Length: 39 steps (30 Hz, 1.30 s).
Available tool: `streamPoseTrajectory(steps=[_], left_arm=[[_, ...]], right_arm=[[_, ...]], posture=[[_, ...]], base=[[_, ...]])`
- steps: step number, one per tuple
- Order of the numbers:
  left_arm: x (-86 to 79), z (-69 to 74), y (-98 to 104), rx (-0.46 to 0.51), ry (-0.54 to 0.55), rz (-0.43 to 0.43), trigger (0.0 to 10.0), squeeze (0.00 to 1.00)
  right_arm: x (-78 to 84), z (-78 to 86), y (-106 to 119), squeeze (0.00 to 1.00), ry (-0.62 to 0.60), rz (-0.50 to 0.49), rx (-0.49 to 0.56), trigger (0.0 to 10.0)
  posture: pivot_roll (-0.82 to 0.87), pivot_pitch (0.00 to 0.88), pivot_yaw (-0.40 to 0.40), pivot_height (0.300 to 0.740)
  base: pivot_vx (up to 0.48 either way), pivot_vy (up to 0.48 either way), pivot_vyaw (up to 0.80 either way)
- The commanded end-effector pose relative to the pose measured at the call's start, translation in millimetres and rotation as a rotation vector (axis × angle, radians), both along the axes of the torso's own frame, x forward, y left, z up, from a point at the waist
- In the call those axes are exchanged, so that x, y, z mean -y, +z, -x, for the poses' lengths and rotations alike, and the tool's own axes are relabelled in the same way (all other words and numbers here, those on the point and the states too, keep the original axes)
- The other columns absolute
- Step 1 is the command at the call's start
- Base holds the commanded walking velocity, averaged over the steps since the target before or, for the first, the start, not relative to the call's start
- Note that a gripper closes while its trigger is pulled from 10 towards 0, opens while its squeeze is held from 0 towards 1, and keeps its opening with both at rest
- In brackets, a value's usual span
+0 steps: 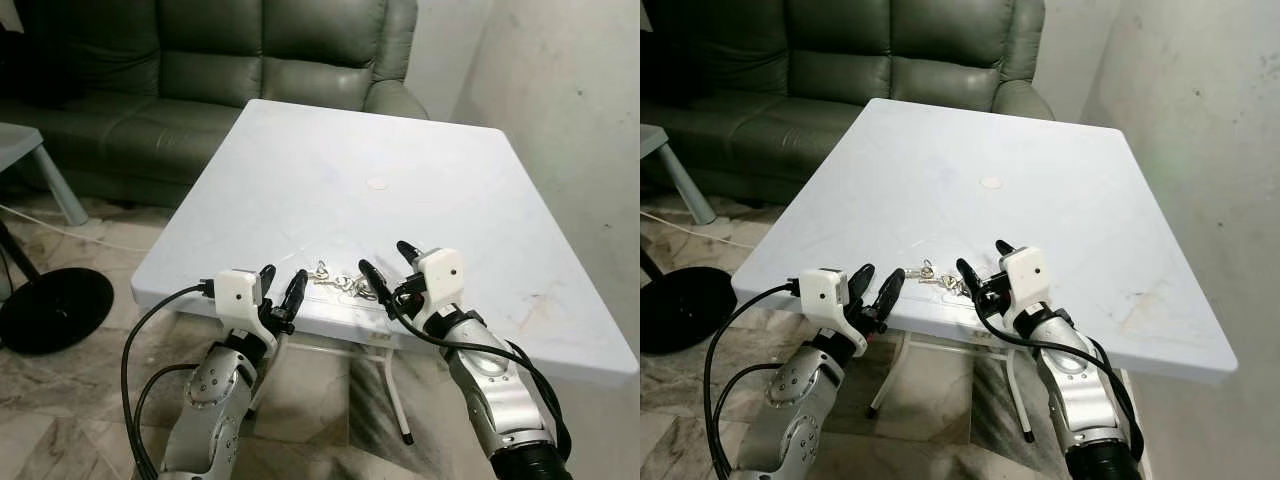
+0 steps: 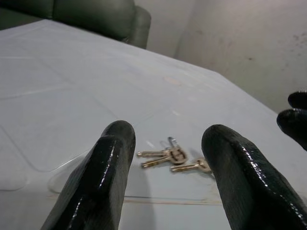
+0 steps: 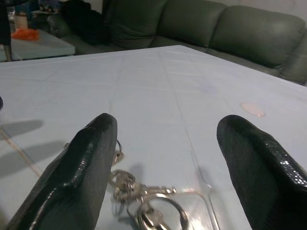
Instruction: Hang keys on a hook
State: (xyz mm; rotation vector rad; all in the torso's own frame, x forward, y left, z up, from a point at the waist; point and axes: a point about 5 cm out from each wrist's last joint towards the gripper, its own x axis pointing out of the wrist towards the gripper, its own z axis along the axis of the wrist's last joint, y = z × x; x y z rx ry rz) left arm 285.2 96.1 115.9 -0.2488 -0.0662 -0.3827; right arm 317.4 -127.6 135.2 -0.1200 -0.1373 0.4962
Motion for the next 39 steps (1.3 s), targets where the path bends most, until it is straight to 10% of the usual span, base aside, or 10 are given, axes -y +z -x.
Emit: streamPoseTrajectory(steps=[1, 18, 19, 20, 24, 25, 26, 39], left_arm=[[8.3, 3.0, 4, 0.012, -0.031, 0.0, 10.0, 0.0], [16.5, 19.3, -2, -0.011, -0.051, 0.003, 10.0, 0.0], [16.9, 20.2, -2, -0.014, -0.05, 0.004, 10.0, 0.0], [17.4, 21.0, -2, -0.016, -0.049, 0.006, 10.0, 0.0], [18.3, 22.0, -2, -0.019, -0.046, 0.009, 10.0, 0.0], [18.4, 21.9, -2, -0.02, -0.045, 0.009, 10.0, 0.0], [18.4, 21.8, -2, -0.02, -0.044, 0.01, 10.0, 0.0], [19.6, 22.8, -1, -0.025, -0.05, 0.001, 10.0, 0.0]], right_arm=[[-1.4, -2.1, 4, 0.0, 0.0, 0.012, 0.012, 10.0], [-18.2, 3.5, -5, 0.0, 0.04, 0.073, -0.089, 10.0], [-19.3, 4.4, -5, 0.8, 0.047, 0.069, -0.094, 10.0], [-20.7, 5.3, -6, 1.0, 0.057, 0.054, -0.111, 10.0], [-23.8, 6.0, -8, 1.0, 0.04, 0.09, -0.116, 10.0], [-25.5, 6.0, -9, 0.87, 0.036, 0.121, -0.117, 10.0], [-27.8, 6.5, -9, 0.0, 0.041, 0.134, -0.12, 10.0], [-37.1, 4.8, -16, 0.0, 0.027, 0.142, -0.218, 10.0]], posture=[[0.16, 0.102, -0.081, 0.74], [0.18, 0.132, -0.112, 0.74], [0.19, 0.135, -0.116, 0.74], [0.19, 0.14, -0.12, 0.74], [0.19, 0.144, -0.123, 0.74], [0.19, 0.149, -0.124, 0.74], [0.19, 0.149, -0.123, 0.74], [0.19, 0.157, -0.119, 0.74]], base=[[0.0, 0.0, 0.0], [0.0, 0.0, 0.0], [0.0, 0.0, 0.0], [0.0, 0.0, 0.0], [0.0, 0.0, 0.0], [0.0, 0.0, 0.0], [0.0, 0.0, 0.0], [0.0, 0.0, 0.0]])
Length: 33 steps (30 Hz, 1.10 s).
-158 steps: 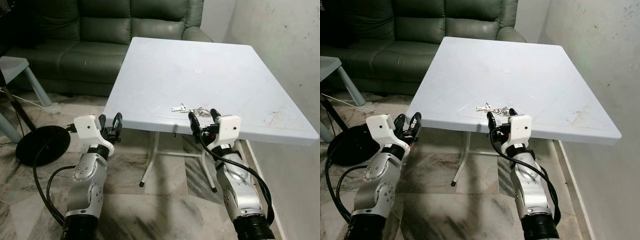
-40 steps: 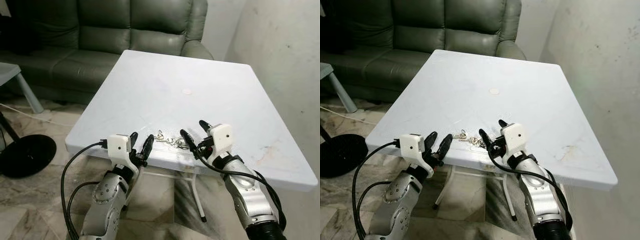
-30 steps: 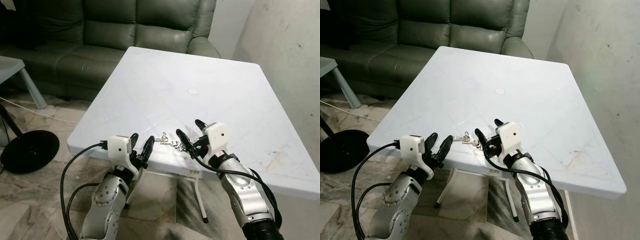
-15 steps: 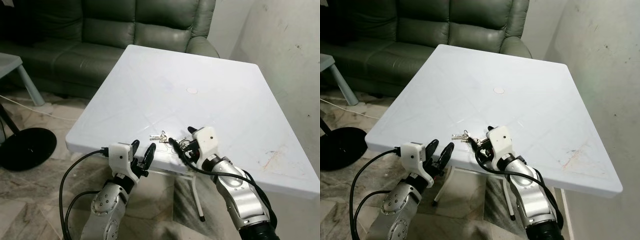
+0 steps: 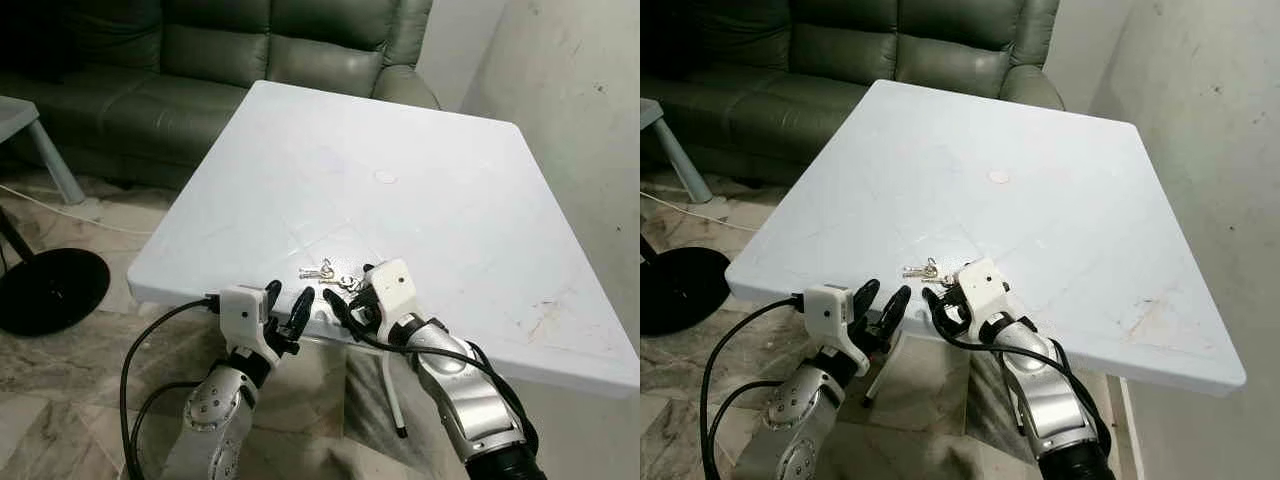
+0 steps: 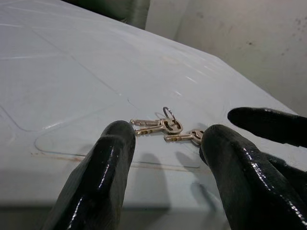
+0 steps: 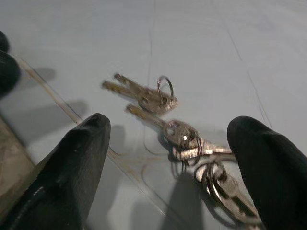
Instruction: Hang keys on a hook
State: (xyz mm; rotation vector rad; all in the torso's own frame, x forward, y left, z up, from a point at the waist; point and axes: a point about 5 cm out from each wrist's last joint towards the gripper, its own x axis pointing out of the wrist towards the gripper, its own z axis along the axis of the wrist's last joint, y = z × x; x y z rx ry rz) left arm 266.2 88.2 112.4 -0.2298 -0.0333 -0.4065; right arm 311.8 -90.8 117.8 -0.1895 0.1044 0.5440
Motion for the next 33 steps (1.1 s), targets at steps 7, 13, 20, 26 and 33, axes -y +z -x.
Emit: streamPoseTrajectory(steps=[7, 13, 20, 26, 33], left_arm=[[12.1, 4.8, 3, -0.006, -0.023, 0.03, 10.0, 0.0], [11.4, 7.1, 3, -0.01, -0.014, 0.033, 10.0, 0.0], [10.8, 8.3, 3, -0.013, -0.006, 0.034, 10.0, 0.0], [9.5, 8.9, 3, -0.015, -0.002, 0.033, 10.0, 0.0], [9.0, 9.0, 3, -0.014, 0.003, 0.031, 10.0, 0.0]], right_arm=[[-2.6, 0.0, 0, 0.0, 0.013, 0.004, -0.037, 10.0], [-6.3, -0.1, 1, 0.0, 0.023, -0.008, -0.043, 8.4], [-9.0, 0.7, 6, 0.0, 0.036, -0.049, -0.024, 0.0], [-9.4, -0.4, 6, 0.0, 0.026, -0.052, -0.03, 0.0], [-11.0, -3.3, 9, 0.0, 0.012, -0.059, -0.026, 8.4]], posture=[[0.19, 0.163, -0.122, 0.74], [0.2, 0.168, -0.129, 0.74], [0.21, 0.17, -0.133, 0.74], [0.21, 0.171, -0.134, 0.74], [0.22, 0.169, -0.136, 0.74]], base=[[0.0, 0.0, 0.0], [0.0, 0.0, 0.0], [0.0, 0.0, 0.0], [0.0, 0.0, 0.0], [0.0, 0.0, 0.0]])
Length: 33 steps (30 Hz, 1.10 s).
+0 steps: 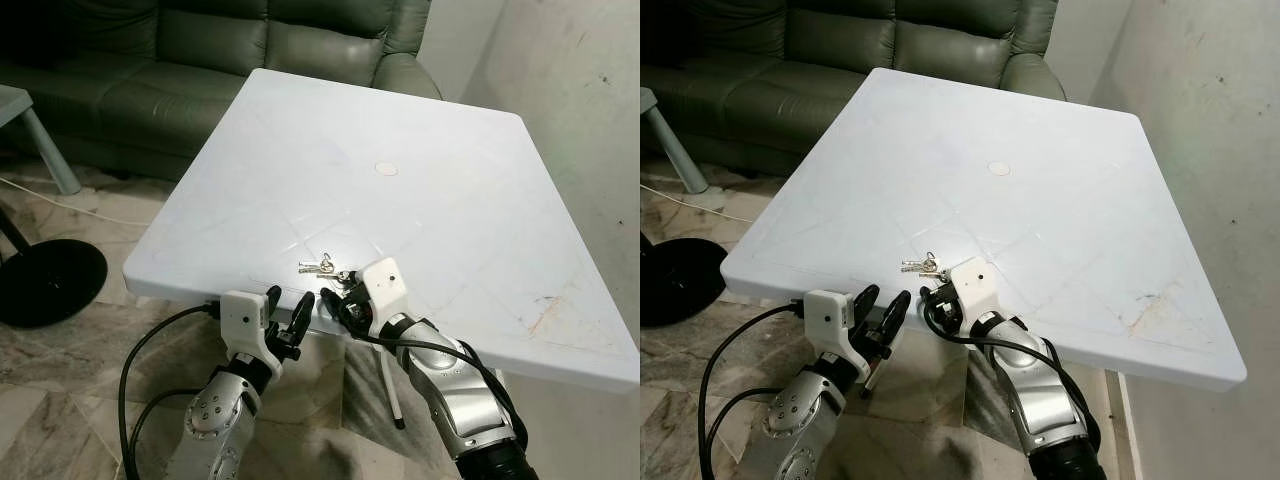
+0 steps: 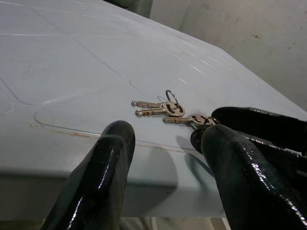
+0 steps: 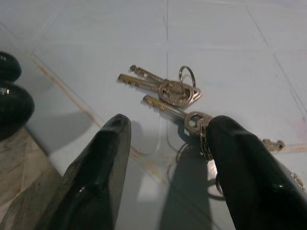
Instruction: Hang keys on a hook
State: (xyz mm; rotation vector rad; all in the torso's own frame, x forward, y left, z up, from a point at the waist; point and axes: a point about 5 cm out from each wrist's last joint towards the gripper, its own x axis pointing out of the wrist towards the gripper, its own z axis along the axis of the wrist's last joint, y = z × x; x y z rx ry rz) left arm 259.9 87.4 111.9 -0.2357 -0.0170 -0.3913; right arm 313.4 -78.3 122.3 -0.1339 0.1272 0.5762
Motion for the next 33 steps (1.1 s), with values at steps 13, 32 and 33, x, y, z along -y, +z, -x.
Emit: streamPoseTrajectory(steps=[13, 32, 33], left_arm=[[8.1, 4.1, 4, 0.002, -0.003, 0.03, 10.0, 0.0], [8.4, 3.1, 5, 0.004, -0.003, 0.031, 10.0, 0.0], [8.4, 3.0, 5, 0.005, -0.003, 0.031, 10.0, 0.0]], right_arm=[[3.1, -8.7, 5, 0.0, -0.135, 0.041, 0.049, 3.5], [6.6, -7.3, -2, 0.0, -0.13, 0.093, 0.04, 9.9], [6.5, -7.5, -4, 0.0, -0.122, 0.099, 0.026, 10.0]], posture=[[0.23, 0.171, -0.14, 0.74], [0.22, 0.174, -0.14, 0.74], [0.22, 0.174, -0.141, 0.74]], base=[[0.0, 0.0, 0.0], [0.0, 0.0, 0.0], [0.0, 0.0, 0.0]])
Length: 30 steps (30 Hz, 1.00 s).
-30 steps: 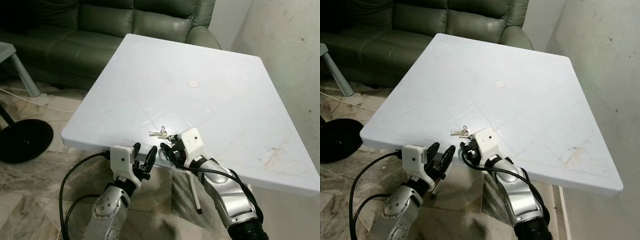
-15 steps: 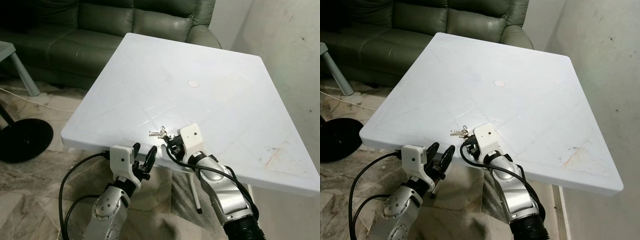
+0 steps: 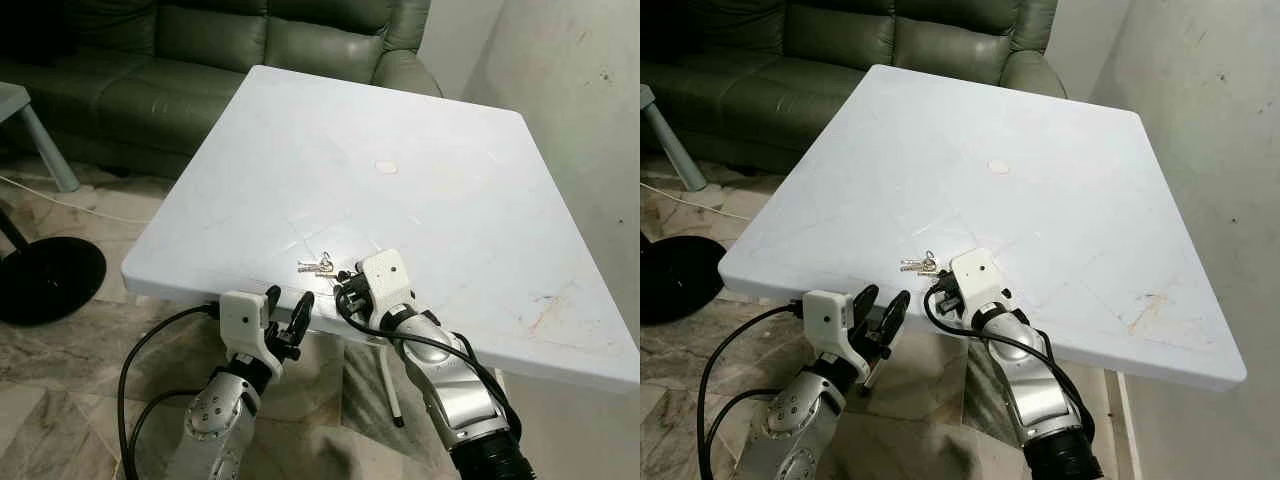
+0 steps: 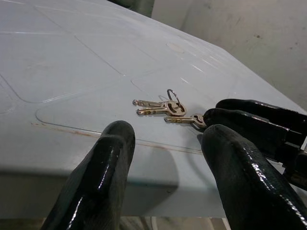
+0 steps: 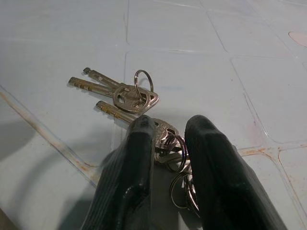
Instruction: Hang keys on a hook
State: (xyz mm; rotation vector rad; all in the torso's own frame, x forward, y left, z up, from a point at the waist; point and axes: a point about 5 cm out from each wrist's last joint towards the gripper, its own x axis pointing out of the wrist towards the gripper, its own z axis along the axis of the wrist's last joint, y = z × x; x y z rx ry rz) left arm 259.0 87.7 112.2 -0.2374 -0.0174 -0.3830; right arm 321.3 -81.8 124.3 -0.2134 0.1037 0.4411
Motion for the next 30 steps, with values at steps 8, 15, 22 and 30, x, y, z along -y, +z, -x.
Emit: streamPoseTrajectory(steps=[8, 15, 22, 30], left_arm=[[8.8, 2.0, 5, 0.007, -0.011, 0.028, 10.0, 0.0], [10.1, 1.9, 4, 0.007, -0.012, 0.031, 10.0, 0.0], [11.0, 1.7, 4, 0.008, -0.012, 0.033, 10.0, 0.0], [11.4, 1.3, 4, 0.008, -0.015, 0.033, 10.0, 0.0]], right_arm=[[4.8, 1.0, -7, 0.0, 0.016, 0.044, -0.029, 10.0], [8.2, 0.9, -5, 0.0, -0.002, 0.033, 0.001, 4.4], [11.9, 0.2, -4, 0.0, 0.006, 0.028, 0.013, 3.8], [14.1, 1.7, -7, 0.0, 0.077, 0.007, -0.031, 10.0]], posture=[[0.22, 0.172, -0.141, 0.74], [0.21, 0.173, -0.142, 0.74], [0.21, 0.17, -0.143, 0.74], [0.21, 0.17, -0.143, 0.74]], base=[[0.0, 0.0, 0.0], [0.0, 0.0, 0.0], [0.0, 0.0, 0.0], [0.0, 0.0, 0.0]])
